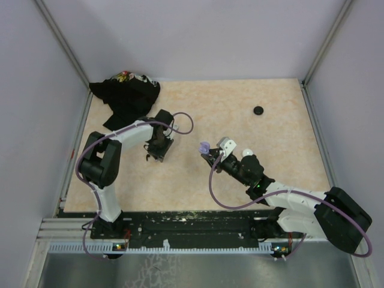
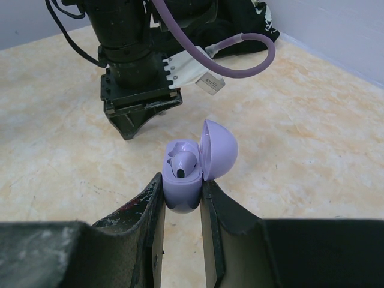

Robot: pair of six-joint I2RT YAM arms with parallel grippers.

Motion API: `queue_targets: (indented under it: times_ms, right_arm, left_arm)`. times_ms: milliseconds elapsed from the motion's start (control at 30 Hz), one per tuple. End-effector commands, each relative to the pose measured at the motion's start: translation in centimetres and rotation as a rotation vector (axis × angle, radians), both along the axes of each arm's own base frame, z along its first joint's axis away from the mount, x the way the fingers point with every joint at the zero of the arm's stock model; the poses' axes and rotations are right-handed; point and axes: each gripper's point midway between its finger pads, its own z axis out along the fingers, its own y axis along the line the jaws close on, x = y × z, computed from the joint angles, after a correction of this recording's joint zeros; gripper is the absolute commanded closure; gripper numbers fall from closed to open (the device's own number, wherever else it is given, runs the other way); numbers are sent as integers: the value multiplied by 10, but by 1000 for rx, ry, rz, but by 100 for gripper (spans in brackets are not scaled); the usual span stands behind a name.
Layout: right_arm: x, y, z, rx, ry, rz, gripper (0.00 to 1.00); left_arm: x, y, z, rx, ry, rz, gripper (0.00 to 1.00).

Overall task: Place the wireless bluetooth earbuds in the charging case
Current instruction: Adjust the earbud at the center of the board, then pick up the earbud from the center of the board.

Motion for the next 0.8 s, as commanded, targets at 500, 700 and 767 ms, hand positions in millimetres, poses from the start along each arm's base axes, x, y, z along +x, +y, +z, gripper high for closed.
queue_targets:
  times_ms: [500,700,767]
  right_arm:
    - [-2,5,30,63,-63,22,100]
    - [-3,4,36,70,-74,25,100]
    - [-2,4,37,68,-77,23,100]
  left_arm:
    - [-1,1,-9,12,51,0,75]
    - [13,-14,13,-82,-45,93,78]
    - [18,-21,26,-134,-91,137,78]
